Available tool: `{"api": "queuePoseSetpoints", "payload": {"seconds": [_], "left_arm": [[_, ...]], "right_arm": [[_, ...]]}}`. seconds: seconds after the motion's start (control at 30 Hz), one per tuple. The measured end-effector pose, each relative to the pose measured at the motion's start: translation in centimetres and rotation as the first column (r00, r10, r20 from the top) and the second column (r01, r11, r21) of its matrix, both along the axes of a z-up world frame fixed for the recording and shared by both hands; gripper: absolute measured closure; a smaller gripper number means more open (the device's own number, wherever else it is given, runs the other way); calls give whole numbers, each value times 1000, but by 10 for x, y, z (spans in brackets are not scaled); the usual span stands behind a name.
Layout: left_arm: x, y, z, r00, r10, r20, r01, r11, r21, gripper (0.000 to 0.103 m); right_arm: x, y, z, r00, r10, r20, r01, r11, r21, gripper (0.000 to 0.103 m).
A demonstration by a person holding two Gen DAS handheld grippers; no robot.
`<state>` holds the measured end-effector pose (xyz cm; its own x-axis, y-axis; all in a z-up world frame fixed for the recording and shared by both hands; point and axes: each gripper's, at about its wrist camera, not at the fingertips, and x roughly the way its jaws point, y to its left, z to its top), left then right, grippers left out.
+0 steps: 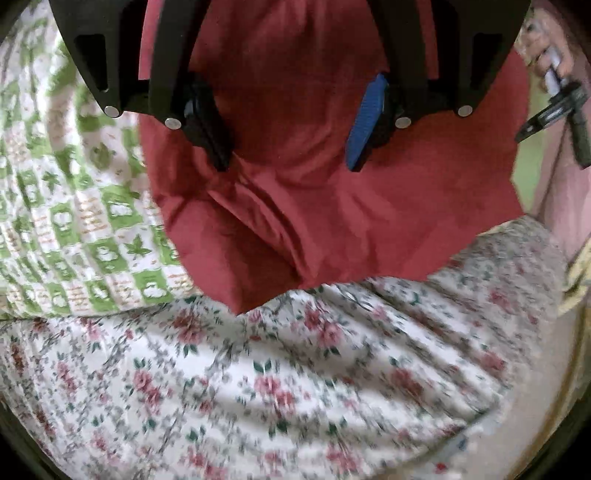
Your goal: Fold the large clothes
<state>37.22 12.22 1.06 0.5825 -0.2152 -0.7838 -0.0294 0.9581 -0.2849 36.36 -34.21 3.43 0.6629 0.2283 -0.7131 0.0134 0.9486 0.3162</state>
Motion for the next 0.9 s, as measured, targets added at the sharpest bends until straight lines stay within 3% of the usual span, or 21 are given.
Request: {"api": "queuePoseSetpoints", "payload": {"seconds": [0.13, 0.2, 0.23, 0.37, 0.47, 0.6, 0.73, 0.8, 0.9], "left_arm": [[-15, 18, 5, 999, -28, 31, 31, 995, -93, 42], [-23, 29, 4, 999, -36, 34, 41, 987, -156, 27], [-26, 35, 2, 999, -35, 28, 39, 983, -181, 25], [-33, 48, -6, 999, -34, 14, 37, 971, -237, 25], [-32, 52, -15, 998, -62, -6, 58, 955, -290, 19], [-24, 48, -33, 994, -97, -57, 72, 938, -338, 19], [-14, 49, -50, 989, -120, -85, 71, 895, -440, 11], [-9, 49, -59, 987, -123, -100, 62, 878, -475, 2], [-2, 44, -69, 985, -124, -122, 44, 856, -516, 0]], "right_arm": [[-34, -34, 3, 1000, -23, -8, 23, 999, 41, 28], [-46, -53, -2, 998, -45, -42, 49, 995, 85, 28], [-49, -63, -6, 996, -58, -61, 64, 992, 106, 28], [-61, -85, -25, 987, -95, -126, 115, 980, 165, 27], [-61, -91, -36, 987, -83, -139, 116, 960, 254, 27], [-51, -90, -51, 984, -46, -170, 105, 929, 356, 26], [-39, -82, -67, 980, 0, -198, 83, 908, 412, 20], [-36, -80, -76, 977, 26, -210, 73, 890, 450, 18], [-31, -75, -86, 975, 69, -213, 47, 868, 495, 12]]}}
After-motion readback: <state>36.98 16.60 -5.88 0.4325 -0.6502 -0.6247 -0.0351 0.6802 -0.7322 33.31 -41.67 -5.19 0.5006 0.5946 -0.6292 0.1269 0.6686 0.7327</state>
